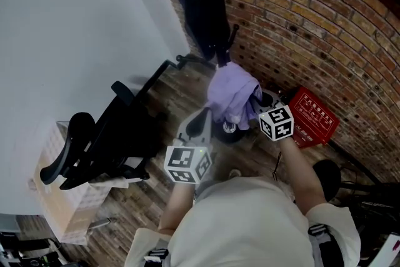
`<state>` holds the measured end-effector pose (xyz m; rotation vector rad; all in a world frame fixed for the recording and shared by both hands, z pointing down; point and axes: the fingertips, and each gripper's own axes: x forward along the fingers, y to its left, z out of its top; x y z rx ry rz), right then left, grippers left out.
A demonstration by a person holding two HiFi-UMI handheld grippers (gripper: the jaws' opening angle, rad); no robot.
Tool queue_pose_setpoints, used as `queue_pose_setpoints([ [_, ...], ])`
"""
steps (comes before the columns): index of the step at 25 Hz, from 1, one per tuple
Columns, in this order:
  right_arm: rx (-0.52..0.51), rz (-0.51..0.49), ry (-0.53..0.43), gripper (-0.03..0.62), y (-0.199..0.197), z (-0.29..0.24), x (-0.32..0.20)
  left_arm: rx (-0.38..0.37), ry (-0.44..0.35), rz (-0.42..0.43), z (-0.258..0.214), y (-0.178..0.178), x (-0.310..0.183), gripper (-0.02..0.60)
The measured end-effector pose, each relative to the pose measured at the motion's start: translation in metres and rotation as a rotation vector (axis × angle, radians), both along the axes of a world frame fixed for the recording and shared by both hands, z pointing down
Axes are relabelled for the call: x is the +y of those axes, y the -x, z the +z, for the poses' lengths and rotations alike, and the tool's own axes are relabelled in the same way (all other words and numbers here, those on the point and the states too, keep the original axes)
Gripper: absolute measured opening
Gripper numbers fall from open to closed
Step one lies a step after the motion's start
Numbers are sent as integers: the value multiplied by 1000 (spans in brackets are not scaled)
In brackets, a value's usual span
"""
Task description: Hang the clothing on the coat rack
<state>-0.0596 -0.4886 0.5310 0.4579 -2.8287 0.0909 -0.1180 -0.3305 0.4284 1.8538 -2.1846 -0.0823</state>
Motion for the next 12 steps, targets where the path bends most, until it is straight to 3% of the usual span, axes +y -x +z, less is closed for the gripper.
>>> queue_pose_setpoints([
  [12,-33,18,43,104,-12,3,37,14,-1,26,2,-4,16,3],
])
